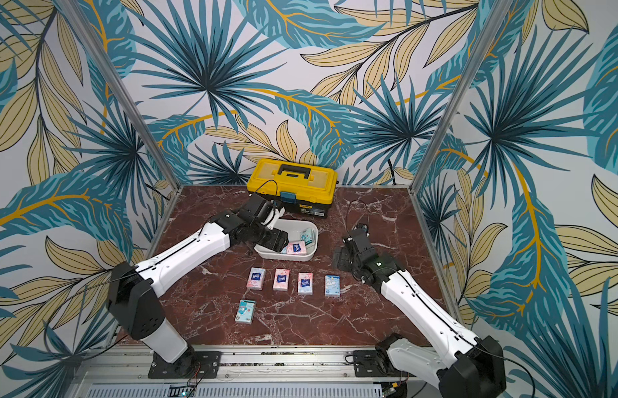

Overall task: Take the pocket tissues out of the storage box
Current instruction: Pick up the pocket tissues from the storage box.

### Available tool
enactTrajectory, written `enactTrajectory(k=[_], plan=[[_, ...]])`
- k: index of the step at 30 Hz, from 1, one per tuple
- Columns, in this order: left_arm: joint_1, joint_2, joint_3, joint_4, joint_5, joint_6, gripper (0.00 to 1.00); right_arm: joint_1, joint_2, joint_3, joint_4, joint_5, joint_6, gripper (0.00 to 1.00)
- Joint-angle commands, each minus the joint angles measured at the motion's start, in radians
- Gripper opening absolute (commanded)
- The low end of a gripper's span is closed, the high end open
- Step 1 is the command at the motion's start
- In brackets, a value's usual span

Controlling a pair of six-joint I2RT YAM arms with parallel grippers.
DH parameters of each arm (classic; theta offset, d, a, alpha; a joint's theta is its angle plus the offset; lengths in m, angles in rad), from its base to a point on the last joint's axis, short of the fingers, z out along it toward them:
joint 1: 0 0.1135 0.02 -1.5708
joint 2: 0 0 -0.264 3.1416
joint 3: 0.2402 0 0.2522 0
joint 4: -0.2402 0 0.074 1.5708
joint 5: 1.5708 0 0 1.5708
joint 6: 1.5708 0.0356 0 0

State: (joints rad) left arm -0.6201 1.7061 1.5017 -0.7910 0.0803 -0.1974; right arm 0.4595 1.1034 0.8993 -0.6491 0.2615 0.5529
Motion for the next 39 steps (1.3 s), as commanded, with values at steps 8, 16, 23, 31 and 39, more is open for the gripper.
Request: enactTrajectory(k=[8,16,23,31,39], plan=[[0.000,0.255,0.265,-0.048,0.079,0.162,0.82,-0.003,-0.019,-0.016,-0.023,0.003,-0.016,0.99],[-0.005,0.373,0.359,-0.085,0.096,0.235,0.82,-0.003,-0.009,-0.013,-0.027,0.013,-0.024,0.99],[-0.022,0.448,0.415,-0.095,0.112,0.255,0.82,-0.002,0.021,0.001,-0.028,0.019,-0.039,0.99],[-0.041,0.512,0.459,-0.127,0.063,0.280,0.85,-0.003,0.048,0.018,-0.030,0.022,-0.059,0.99],[-0.048,0.535,0.462,-0.143,0.030,0.308,0.88,-0.005,0.070,0.027,-0.030,0.025,-0.070,0.99]])
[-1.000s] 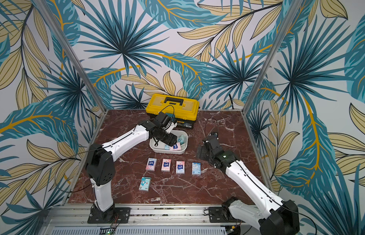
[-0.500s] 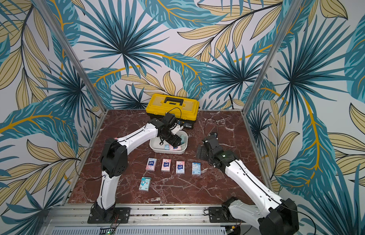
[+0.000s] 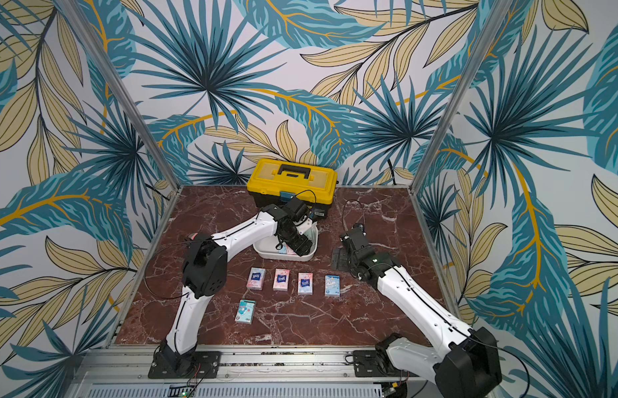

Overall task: Take the pocket tissues out of the storage box
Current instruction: Pick up the pocket tissues from the storage box.

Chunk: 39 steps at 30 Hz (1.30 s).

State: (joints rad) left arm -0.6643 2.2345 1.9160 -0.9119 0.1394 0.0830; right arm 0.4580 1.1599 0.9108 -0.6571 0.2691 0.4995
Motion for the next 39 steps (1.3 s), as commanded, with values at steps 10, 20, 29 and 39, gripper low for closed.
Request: enactTrajectory(k=[10,20,29,39], plan=[[0.011,-0.004,0.045,-0.009,-0.157,0.016,0.81,-0.009,0.018,0.017,-0.022,0.025,-0.017,0.99],[0.036,-0.017,0.036,-0.008,-0.134,-0.010,0.73,-0.009,0.029,0.022,-0.022,0.025,-0.010,0.99],[0.036,-0.063,0.004,0.008,-0.123,-0.031,0.56,-0.010,0.044,0.035,-0.021,0.025,-0.006,0.99],[0.035,-0.196,-0.095,0.063,-0.103,-0.131,0.51,-0.011,0.058,0.046,-0.020,0.019,0.000,0.99]])
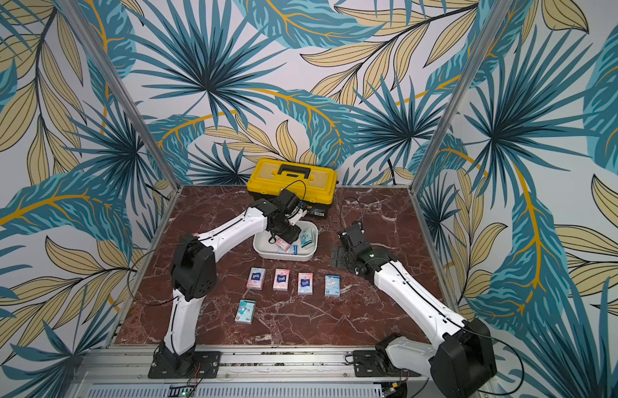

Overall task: Take the pocket tissues out of the storage box
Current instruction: Pick up the pocket tissues from the storage box, then place the pocket tissues at the center of the board.

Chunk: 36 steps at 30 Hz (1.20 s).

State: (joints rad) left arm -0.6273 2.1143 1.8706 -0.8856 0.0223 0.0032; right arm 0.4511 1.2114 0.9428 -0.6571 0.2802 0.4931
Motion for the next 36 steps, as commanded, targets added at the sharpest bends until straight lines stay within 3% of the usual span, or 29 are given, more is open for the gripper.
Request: enactTrajectory(k=[1,11,22,36], plan=[[-0.002,-0.100,-0.068,0.045,0.014,-0.073,0.51,-0.003,0.007,0.015,-0.021,0.009,0.008,0.99],[-0.028,-0.381,-0.334,0.089,-0.038,-0.329,0.51,-0.003,0.027,0.028,0.024,-0.028,0.039,0.99],[-0.168,-0.640,-0.652,0.093,-0.073,-0.616,0.50,-0.004,0.090,0.039,0.079,-0.084,0.080,0.99],[-0.318,-0.740,-0.887,0.125,-0.071,-0.851,0.49,-0.003,0.115,0.035,0.085,-0.072,0.113,0.99]])
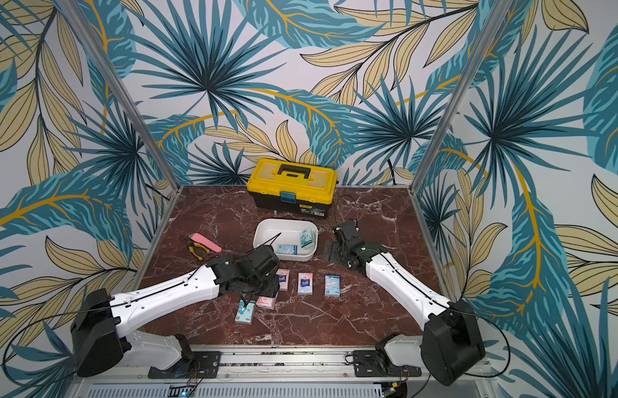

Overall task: Take the pocket tissues out of the storage box
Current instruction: Place the pocket tissues at the center of the board.

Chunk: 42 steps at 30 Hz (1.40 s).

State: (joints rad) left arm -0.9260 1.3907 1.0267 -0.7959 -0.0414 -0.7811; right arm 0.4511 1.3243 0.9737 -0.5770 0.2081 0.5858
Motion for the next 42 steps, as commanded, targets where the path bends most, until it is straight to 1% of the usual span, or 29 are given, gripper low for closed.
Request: enactTrajectory(k=[1,8,20,26,33,42], plan=[[-0.023,-0.011,-0.044,0.033,-0.005,-0.071,0.49,-0.004,0.000,0.002,0.004,0.004,0.019,0.99],[-0.033,0.037,-0.056,0.030,0.008,-0.093,0.49,-0.003,-0.013,-0.022,0.003,0.008,0.027,0.99],[-0.031,0.200,-0.061,0.088,0.091,-0.083,0.50,-0.003,-0.011,-0.019,-0.007,0.011,0.020,0.99],[-0.031,0.237,-0.056,0.103,0.089,-0.083,0.50,-0.003,0.004,-0.003,-0.009,0.011,0.019,0.99],[-0.030,0.271,-0.038,0.095,0.091,-0.070,0.57,-0.003,0.015,0.007,-0.008,0.002,0.022,0.99],[-0.029,0.211,-0.028,0.088,0.067,-0.055,0.73,-0.003,0.055,0.082,-0.045,-0.056,-0.017,0.99]])
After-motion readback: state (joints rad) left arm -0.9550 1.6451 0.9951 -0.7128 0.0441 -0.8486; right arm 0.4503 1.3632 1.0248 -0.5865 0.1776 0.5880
